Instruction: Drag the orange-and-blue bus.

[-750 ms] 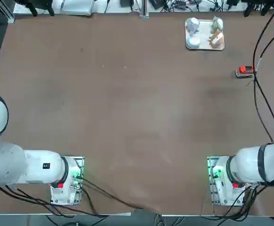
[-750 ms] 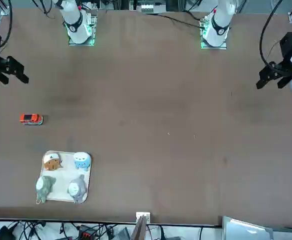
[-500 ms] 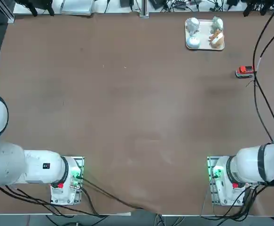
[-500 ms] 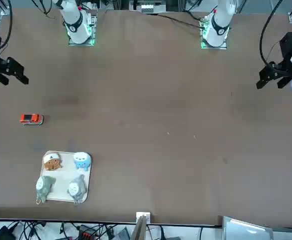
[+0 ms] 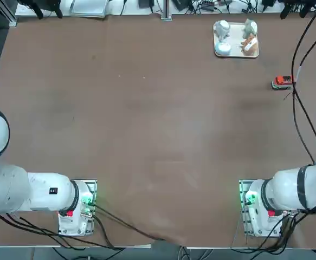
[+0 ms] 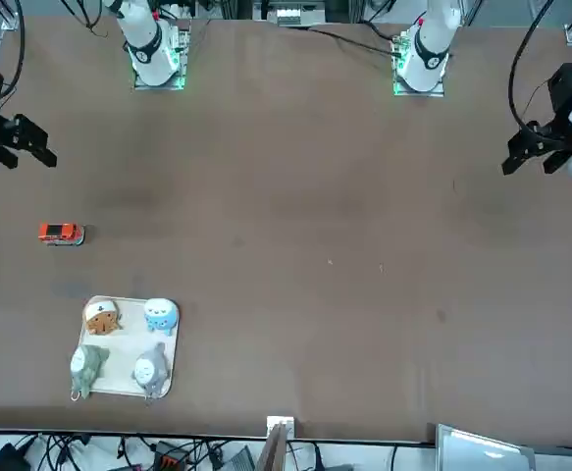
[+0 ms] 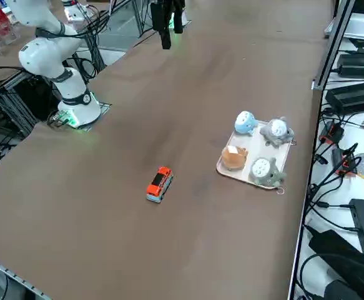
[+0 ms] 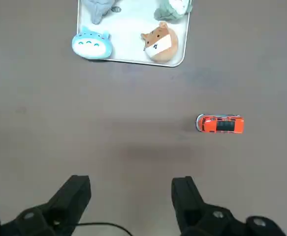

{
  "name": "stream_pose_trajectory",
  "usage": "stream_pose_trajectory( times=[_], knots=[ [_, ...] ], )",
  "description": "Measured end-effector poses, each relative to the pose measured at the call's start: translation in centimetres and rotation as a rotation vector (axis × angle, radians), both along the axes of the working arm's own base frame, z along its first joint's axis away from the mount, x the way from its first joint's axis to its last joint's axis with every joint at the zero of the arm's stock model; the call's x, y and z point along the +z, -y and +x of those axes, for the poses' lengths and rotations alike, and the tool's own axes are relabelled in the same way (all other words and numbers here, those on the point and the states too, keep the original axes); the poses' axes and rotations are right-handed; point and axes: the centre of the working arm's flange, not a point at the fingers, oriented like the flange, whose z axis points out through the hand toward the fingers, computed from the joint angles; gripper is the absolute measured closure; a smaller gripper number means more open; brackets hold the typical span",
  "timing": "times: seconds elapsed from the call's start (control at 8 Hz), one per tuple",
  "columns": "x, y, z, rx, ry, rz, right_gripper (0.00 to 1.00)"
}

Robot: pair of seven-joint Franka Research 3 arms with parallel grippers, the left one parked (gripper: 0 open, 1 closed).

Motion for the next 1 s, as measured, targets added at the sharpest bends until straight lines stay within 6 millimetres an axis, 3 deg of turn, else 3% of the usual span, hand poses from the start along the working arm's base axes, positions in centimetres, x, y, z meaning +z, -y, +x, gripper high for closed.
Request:
stream_pose_trajectory(
  times=[0.62, 1.0],
  knots=[
    [-0.5, 0.0, -0.4, 0.001, -0.046, -0.002, 0.0],
    [-1.2, 1.7, -1.8, -0.03, -0.155, -0.012, 0.0]
  ],
)
